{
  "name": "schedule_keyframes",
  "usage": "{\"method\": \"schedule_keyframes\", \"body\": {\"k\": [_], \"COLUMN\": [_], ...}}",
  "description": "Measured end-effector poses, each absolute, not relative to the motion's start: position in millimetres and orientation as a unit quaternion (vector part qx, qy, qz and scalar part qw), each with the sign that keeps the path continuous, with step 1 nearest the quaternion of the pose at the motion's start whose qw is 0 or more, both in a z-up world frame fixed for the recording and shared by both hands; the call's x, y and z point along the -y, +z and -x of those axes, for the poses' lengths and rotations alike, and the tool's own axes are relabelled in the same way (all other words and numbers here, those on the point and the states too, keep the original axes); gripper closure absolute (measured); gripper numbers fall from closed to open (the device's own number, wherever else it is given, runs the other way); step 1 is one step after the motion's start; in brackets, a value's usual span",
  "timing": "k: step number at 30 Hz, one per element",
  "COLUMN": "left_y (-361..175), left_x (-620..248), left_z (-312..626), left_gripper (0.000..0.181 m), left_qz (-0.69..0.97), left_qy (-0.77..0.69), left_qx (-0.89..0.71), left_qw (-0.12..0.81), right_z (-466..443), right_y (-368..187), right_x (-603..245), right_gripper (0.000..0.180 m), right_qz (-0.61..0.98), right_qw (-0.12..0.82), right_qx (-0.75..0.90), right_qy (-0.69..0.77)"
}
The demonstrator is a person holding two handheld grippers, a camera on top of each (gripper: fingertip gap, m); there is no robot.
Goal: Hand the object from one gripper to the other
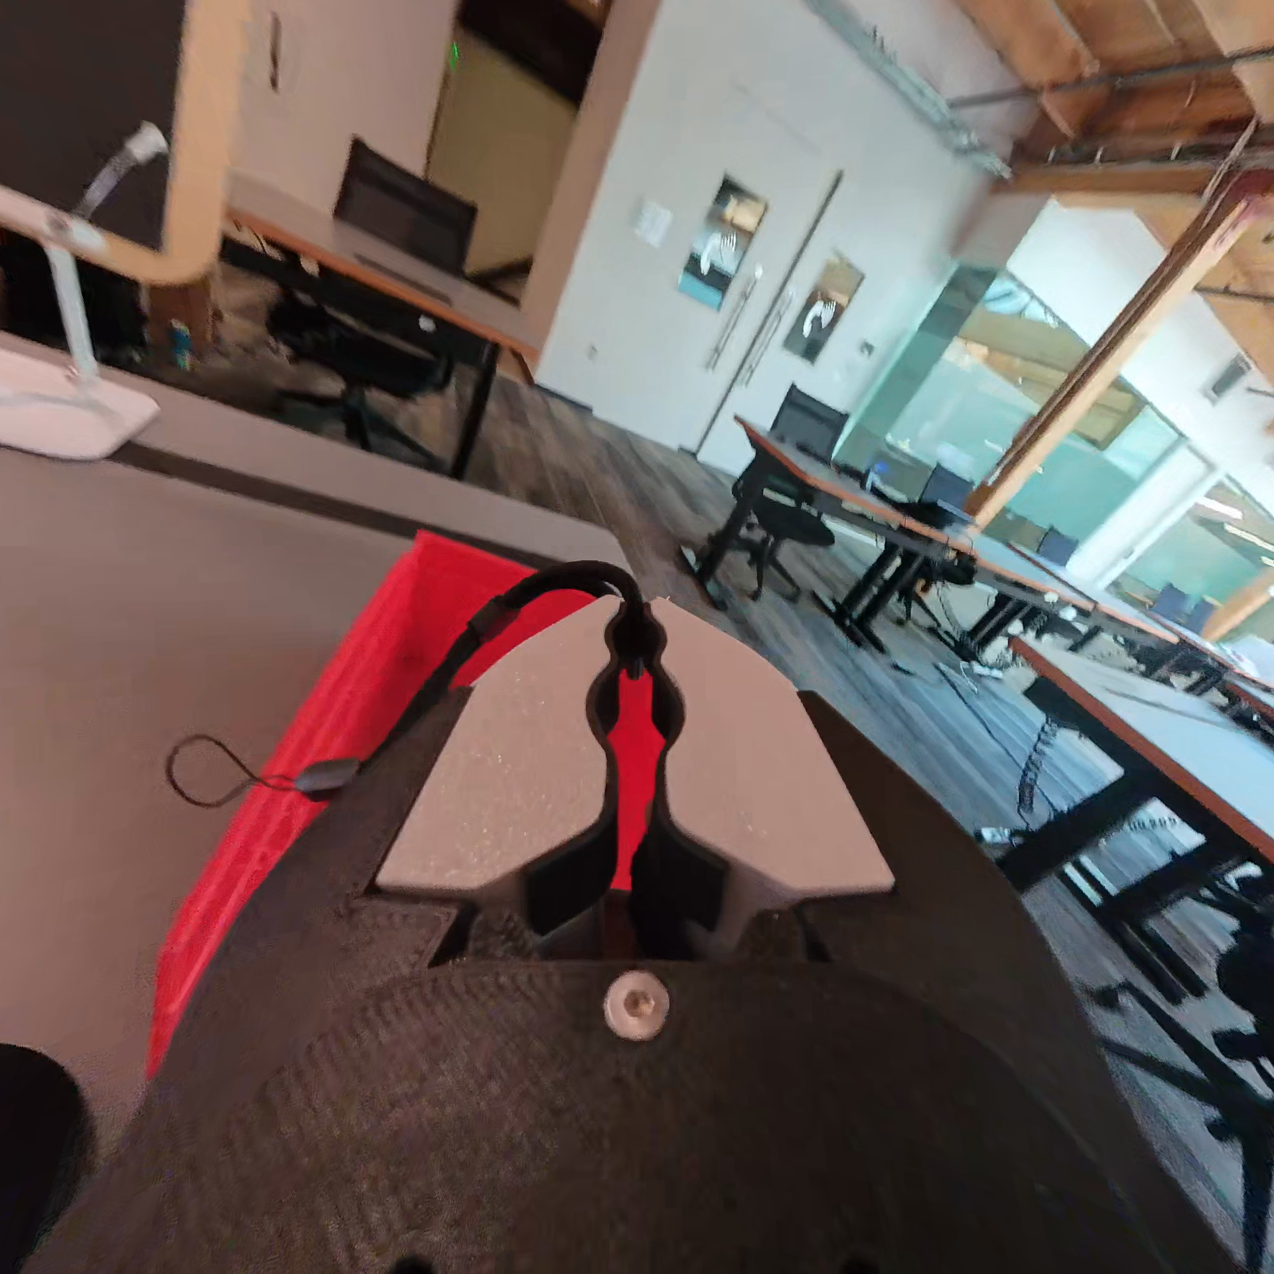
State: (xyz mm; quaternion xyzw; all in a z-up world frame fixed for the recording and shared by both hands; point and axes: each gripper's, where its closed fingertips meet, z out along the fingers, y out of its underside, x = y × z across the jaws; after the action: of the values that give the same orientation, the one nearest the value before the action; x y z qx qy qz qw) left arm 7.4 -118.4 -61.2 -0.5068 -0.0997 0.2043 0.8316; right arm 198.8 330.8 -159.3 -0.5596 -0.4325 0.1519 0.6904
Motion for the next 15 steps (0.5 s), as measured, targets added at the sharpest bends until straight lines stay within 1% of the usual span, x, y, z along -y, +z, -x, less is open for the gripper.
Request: {"method": "schedule_keyframes", "body": {"k": [4, 5, 10, 15], "left_y": [-53.9, -53.0, -50.8, -54.6], "left_x": [126.0, 127.4, 137.6, 142.6], "left_z": [-2.0, -0.6, 9.6, 15.6], "left_gripper": [0.08, 0.076, 0.071, 0.07], "left_qz": [0.475, 0.471, 0.453, 0.463], "left_qy": [0.215, 0.213, 0.227, 0.24], "left_qx": [0.115, 0.12, 0.142, 0.146], "left_qw": [0.846, 0.848, 0.85, 0.841], "right_z": [-183.9, -182.5, -184.1, -186.9], "right_y": [-195.5, -201.7, -228.4, -271.1], "right_x": [-370.4, -382.0, -423.9, -441.1], "right_gripper": [0.177, 0.177, 0.176, 0.176], "right_qz": [0.61, 0.622, 0.665, 0.699], "right_qw": [0.658, 0.657, 0.666, 0.611], "right_qx": [0.426, 0.413, 0.329, 0.371], "right_qy": [0.118, 0.107, 0.079, -0.02]}}
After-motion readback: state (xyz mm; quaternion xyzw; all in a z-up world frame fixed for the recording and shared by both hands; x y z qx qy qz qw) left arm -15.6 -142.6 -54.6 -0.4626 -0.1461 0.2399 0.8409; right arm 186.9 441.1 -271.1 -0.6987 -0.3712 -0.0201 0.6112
